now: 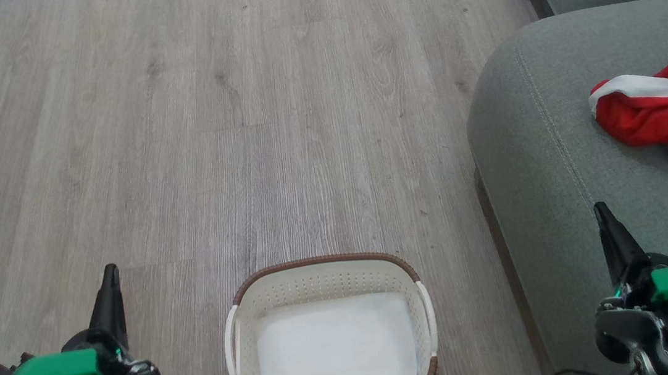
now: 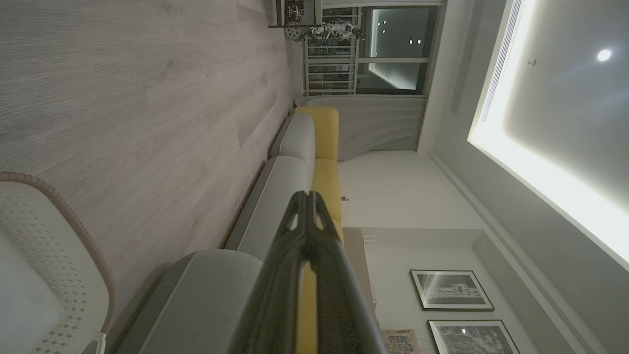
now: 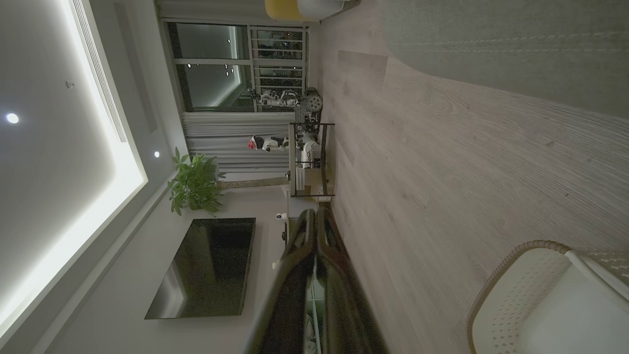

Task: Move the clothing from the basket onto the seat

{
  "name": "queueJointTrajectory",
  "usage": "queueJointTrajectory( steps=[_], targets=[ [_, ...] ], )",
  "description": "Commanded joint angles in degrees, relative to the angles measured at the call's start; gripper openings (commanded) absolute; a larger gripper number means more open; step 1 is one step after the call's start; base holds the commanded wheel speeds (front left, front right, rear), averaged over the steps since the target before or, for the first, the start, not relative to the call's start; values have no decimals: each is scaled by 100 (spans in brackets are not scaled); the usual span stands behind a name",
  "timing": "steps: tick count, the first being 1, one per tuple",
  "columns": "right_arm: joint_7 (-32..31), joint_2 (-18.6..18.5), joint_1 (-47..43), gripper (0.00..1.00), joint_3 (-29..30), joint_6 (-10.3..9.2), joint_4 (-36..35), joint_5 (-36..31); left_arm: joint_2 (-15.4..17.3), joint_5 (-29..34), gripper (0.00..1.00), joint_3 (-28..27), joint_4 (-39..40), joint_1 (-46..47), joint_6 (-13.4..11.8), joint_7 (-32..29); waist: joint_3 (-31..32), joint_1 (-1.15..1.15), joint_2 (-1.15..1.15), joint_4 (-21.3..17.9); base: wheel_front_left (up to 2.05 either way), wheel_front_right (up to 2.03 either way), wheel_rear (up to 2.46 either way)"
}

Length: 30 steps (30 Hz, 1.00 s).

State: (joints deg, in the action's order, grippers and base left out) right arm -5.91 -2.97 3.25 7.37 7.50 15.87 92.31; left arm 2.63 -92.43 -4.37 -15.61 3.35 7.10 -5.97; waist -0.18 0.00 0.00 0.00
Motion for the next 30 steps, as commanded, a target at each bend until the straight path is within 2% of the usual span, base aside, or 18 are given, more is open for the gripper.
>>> queueJointTrajectory(
  steps=[1, 30],
  targets=[
    [-52, 0, 293, 0, -92, -1, -185, -9, 35, 20, 0, -206, 156, 284, 38, -44, 0, 0, 0, 0, 0, 0, 0],
    [-56, 4, 293, 0, -87, -1, -185, -13, 31, 25, 0, -212, 156, 284, 38, -49, 0, 0, 0, 0, 0, 0, 0]
  ],
)
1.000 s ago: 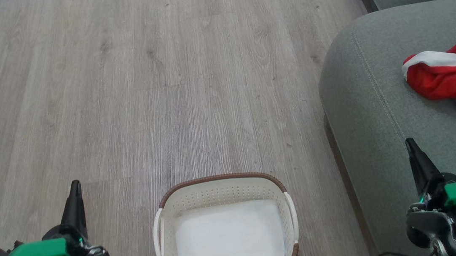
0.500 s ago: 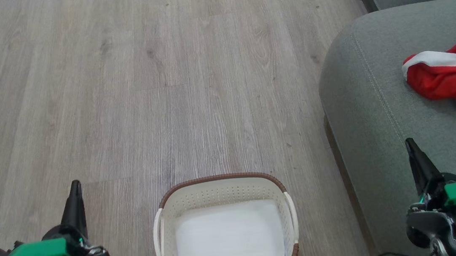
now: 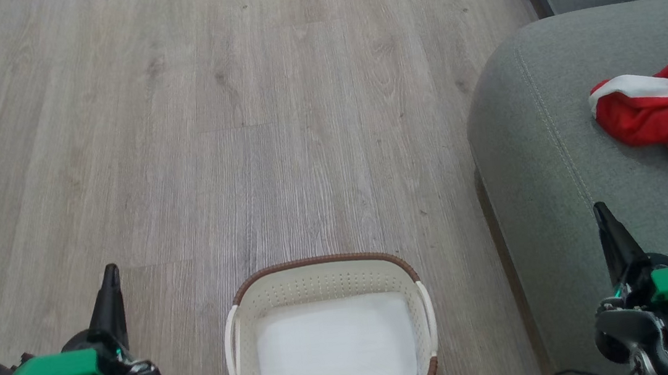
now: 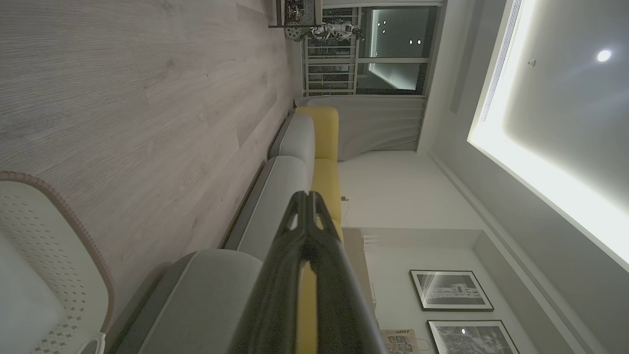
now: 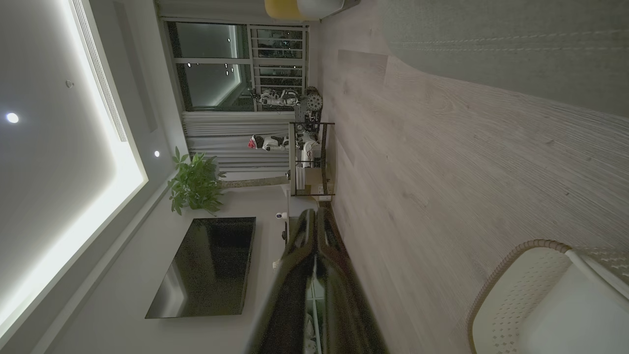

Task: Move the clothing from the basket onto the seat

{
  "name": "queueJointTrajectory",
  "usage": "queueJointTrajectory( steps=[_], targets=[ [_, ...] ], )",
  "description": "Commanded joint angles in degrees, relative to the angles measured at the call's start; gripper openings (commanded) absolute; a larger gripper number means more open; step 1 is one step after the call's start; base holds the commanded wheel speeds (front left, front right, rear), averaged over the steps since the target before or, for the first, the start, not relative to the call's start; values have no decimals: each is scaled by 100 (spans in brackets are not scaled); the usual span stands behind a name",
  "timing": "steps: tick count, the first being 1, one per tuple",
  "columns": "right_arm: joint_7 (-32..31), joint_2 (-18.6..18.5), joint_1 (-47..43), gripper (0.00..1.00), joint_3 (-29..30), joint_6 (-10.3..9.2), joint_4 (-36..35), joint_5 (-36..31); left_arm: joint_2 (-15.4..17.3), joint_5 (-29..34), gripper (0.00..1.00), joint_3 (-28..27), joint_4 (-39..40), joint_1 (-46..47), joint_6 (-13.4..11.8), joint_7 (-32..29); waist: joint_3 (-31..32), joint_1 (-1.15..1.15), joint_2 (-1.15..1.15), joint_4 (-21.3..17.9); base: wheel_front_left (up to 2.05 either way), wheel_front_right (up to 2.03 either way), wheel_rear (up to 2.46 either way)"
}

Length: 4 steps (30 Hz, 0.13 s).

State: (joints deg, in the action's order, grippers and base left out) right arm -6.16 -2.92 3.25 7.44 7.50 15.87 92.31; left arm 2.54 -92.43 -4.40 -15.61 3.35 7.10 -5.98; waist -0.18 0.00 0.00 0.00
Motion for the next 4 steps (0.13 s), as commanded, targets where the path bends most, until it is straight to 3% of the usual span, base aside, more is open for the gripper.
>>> queueJointTrajectory(
  steps=[1, 4],
  targets=[
    [-31, -2, 293, 0, -94, -1, -185, -14, 40, 25, 0, -209, 156, 284, 38, -48, 0, 0, 0, 0, 0, 0, 0],
    [-32, -2, 293, 0, -94, -1, -185, -14, 40, 25, 0, -210, 156, 284, 39, -49, 0, 0, 0, 0, 0, 0, 0]
  ],
)
